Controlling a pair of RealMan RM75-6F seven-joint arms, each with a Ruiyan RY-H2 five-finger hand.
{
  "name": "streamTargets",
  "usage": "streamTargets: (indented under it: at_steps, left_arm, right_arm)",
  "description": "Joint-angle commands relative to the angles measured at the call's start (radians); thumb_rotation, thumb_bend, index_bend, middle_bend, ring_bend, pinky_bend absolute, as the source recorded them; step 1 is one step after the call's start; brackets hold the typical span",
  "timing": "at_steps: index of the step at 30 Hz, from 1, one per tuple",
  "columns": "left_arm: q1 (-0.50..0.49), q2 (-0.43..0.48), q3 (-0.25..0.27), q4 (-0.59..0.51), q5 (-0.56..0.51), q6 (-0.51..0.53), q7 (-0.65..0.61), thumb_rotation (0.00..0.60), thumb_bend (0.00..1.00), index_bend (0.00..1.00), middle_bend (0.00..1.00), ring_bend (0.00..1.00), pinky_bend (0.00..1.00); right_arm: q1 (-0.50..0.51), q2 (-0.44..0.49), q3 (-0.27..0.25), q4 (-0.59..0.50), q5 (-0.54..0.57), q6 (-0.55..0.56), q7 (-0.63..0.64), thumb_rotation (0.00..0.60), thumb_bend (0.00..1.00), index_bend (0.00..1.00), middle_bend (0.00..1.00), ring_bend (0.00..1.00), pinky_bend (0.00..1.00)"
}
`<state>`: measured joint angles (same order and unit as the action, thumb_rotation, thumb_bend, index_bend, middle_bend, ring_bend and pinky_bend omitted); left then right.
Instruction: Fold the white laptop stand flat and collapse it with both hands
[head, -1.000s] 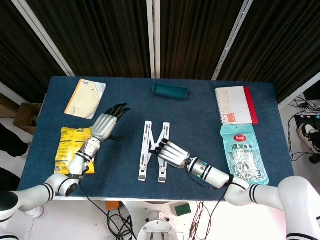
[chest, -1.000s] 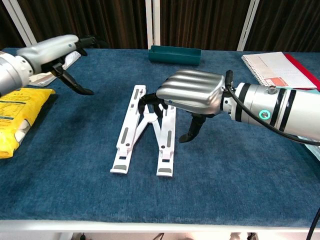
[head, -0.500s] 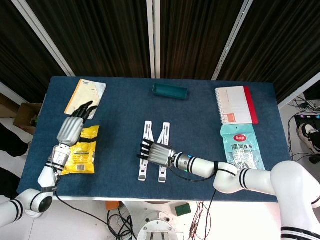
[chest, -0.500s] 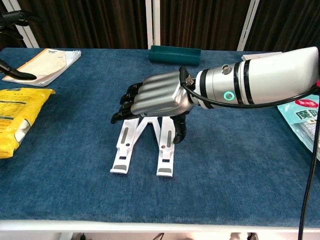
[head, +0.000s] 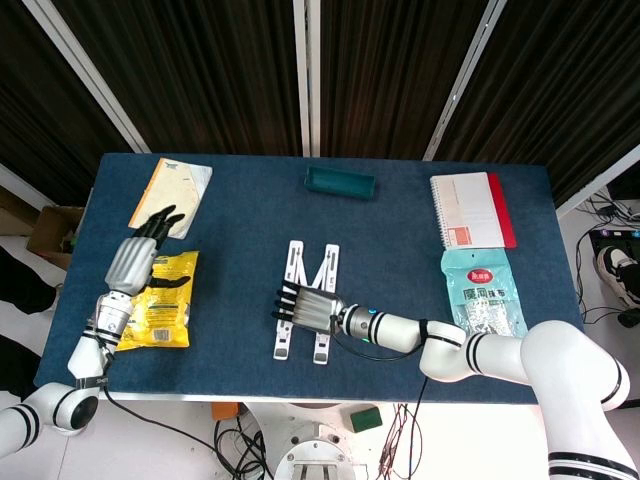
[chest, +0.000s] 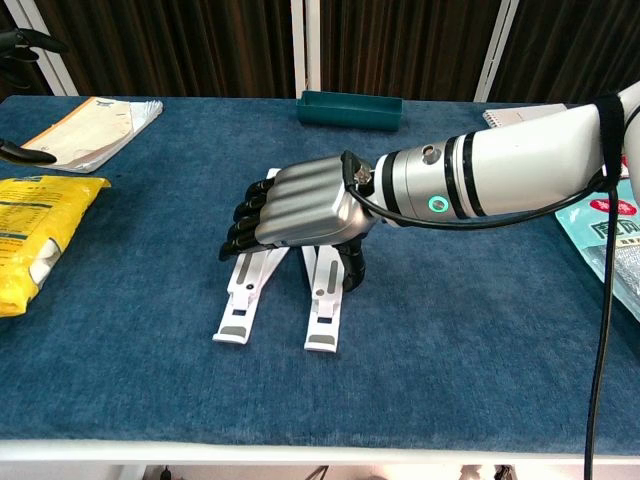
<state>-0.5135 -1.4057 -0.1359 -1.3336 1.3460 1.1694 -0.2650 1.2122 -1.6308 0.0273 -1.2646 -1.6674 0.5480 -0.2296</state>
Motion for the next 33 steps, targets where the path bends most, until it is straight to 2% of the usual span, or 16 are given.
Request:
streamTargets:
  at_steps: [1, 7, 9, 11, 15, 18, 21, 23, 24, 27, 28, 30, 33]
  left_arm:
    - [0.001, -0.001, -0.002, 0.003, 0.001, -0.004, -0.009, 0.6, 0.03, 0.1, 0.0, 0.03, 0.16]
    - [0.008, -0.003, -0.005, 0.008, 0.007, -0.001, -0.02, 0.6, 0.03, 0.1, 0.0, 0.03, 0.16]
    - [0.012, -0.003, -0.006, 0.009, 0.007, 0.0, -0.027, 0.6, 0.03, 0.1, 0.0, 0.03, 0.16]
    - [0.015, -0.002, -0.007, 0.009, 0.01, 0.003, -0.034, 0.6, 0.03, 0.1, 0.0, 0.03, 0.16]
    - [0.022, 0.0, -0.006, 0.007, 0.018, 0.012, -0.039, 0.6, 0.03, 0.1, 0.0, 0.03, 0.16]
    - [0.026, 0.0, -0.005, 0.006, 0.022, 0.016, -0.043, 0.6, 0.03, 0.1, 0.0, 0.03, 0.16]
    - [0.029, -0.003, -0.005, 0.007, 0.025, 0.017, -0.044, 0.6, 0.03, 0.1, 0.0, 0.03, 0.16]
    - [0.03, -0.003, -0.005, 0.007, 0.025, 0.016, -0.042, 0.6, 0.03, 0.1, 0.0, 0.03, 0.16]
    - [0.031, -0.003, -0.006, 0.007, 0.025, 0.018, -0.04, 0.6, 0.03, 0.1, 0.0, 0.03, 0.16]
    - [0.035, 0.001, -0.01, 0.01, 0.02, 0.023, -0.022, 0.6, 0.03, 0.1, 0.0, 0.03, 0.16]
    - [0.036, 0.005, -0.011, 0.012, 0.019, 0.026, -0.009, 0.6, 0.03, 0.1, 0.0, 0.03, 0.16]
    - [0.044, 0.015, -0.012, 0.018, 0.012, 0.039, 0.039, 0.6, 0.03, 0.1, 0.0, 0.03, 0.16]
    - [0.063, 0.049, -0.013, 0.001, -0.014, 0.049, 0.112, 0.6, 0.03, 0.1, 0.01, 0.03, 0.16]
  right_arm:
    - [0.01, -0.008, -0.004, 0.014, 0.002, -0.009, 0.005, 0.6, 0.0, 0.0, 0.09, 0.0, 0.0]
    - [0.028, -0.03, -0.011, 0.038, 0.001, -0.016, 0.027, 0.6, 0.0, 0.02, 0.16, 0.0, 0.0]
    - [0.027, -0.035, -0.013, 0.045, -0.006, 0.006, 0.041, 0.6, 0.0, 0.11, 0.23, 0.04, 0.0]
    - [0.026, -0.038, -0.017, 0.053, -0.017, 0.029, 0.058, 0.6, 0.03, 0.23, 0.3, 0.13, 0.03]
    - [0.024, -0.041, -0.03, 0.075, -0.046, 0.084, 0.099, 0.6, 0.15, 0.45, 0.44, 0.29, 0.15]
    - [0.021, -0.046, -0.041, 0.091, -0.064, 0.118, 0.123, 0.6, 0.18, 0.53, 0.5, 0.35, 0.19]
    - [0.018, -0.053, -0.051, 0.106, -0.077, 0.141, 0.137, 0.6, 0.2, 0.56, 0.52, 0.37, 0.22]
    - [0.017, -0.051, -0.055, 0.107, -0.073, 0.136, 0.134, 0.6, 0.2, 0.53, 0.5, 0.35, 0.21]
    - [0.016, -0.047, -0.054, 0.103, -0.066, 0.128, 0.128, 0.6, 0.19, 0.47, 0.47, 0.31, 0.19]
    - [0.0, -0.024, -0.041, 0.06, -0.023, 0.111, 0.103, 0.6, 0.07, 0.12, 0.21, 0.07, 0.04]
    - [-0.011, -0.014, -0.035, 0.042, -0.008, 0.116, 0.093, 0.6, 0.03, 0.03, 0.12, 0.02, 0.01]
    - [-0.049, 0.016, -0.022, -0.003, 0.025, 0.158, 0.067, 0.6, 0.01, 0.0, 0.05, 0.0, 0.0]
    - [-0.133, 0.075, -0.006, -0.074, 0.085, 0.249, 0.038, 0.6, 0.01, 0.0, 0.04, 0.0, 0.0]
